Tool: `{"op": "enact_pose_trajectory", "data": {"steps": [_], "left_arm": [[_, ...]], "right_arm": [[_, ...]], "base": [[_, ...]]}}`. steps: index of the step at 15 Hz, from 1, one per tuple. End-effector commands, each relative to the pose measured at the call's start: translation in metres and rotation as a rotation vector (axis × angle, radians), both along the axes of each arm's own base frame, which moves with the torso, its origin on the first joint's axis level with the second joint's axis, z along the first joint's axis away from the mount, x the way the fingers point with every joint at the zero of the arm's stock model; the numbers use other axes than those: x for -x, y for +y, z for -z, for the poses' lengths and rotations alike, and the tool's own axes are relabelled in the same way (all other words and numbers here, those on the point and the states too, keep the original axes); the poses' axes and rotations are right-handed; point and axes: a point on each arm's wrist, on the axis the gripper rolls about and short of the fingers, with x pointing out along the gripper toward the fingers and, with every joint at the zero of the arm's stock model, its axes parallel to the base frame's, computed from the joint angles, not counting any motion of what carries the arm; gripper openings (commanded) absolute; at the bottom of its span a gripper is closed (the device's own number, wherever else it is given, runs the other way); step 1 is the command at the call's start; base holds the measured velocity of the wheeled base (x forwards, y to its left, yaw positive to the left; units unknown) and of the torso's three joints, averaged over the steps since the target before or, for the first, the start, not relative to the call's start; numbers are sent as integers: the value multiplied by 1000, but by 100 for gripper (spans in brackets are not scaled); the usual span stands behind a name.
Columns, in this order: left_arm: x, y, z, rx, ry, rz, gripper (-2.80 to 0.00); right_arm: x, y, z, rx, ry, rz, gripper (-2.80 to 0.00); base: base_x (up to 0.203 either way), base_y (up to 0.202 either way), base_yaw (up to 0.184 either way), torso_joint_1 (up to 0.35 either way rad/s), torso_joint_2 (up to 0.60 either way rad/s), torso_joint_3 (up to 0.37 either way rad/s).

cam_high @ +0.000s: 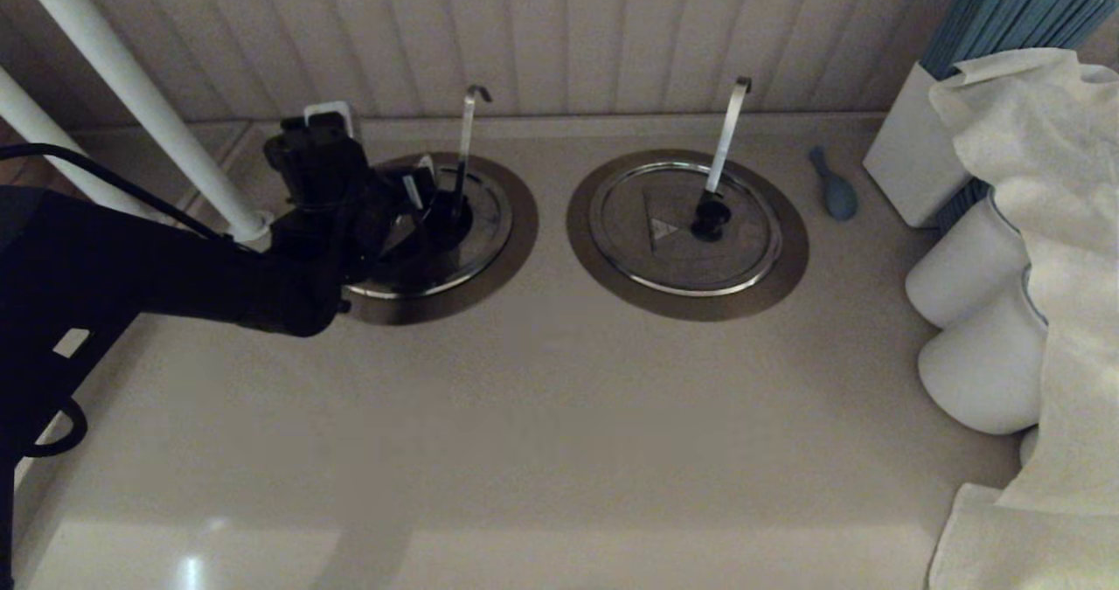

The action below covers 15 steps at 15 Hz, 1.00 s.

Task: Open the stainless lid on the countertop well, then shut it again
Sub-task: Open the lid

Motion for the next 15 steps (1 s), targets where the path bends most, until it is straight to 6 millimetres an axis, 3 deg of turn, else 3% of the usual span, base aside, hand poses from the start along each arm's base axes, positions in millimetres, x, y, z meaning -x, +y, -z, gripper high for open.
{"op": "enact_pose_trajectory", "data": {"steps": [1,15], "left_arm": [[-1,5,-1,1,-4,-13,0],[-10,42,-3,-1,-17,-85,0]], "right_arm": [[0,0,0,0,-1,-1,-280],[0,0,0,0,0,-1,-280]], "base": [[0,0,0,0,0,0],[0,0,0,0,0,0]]}}
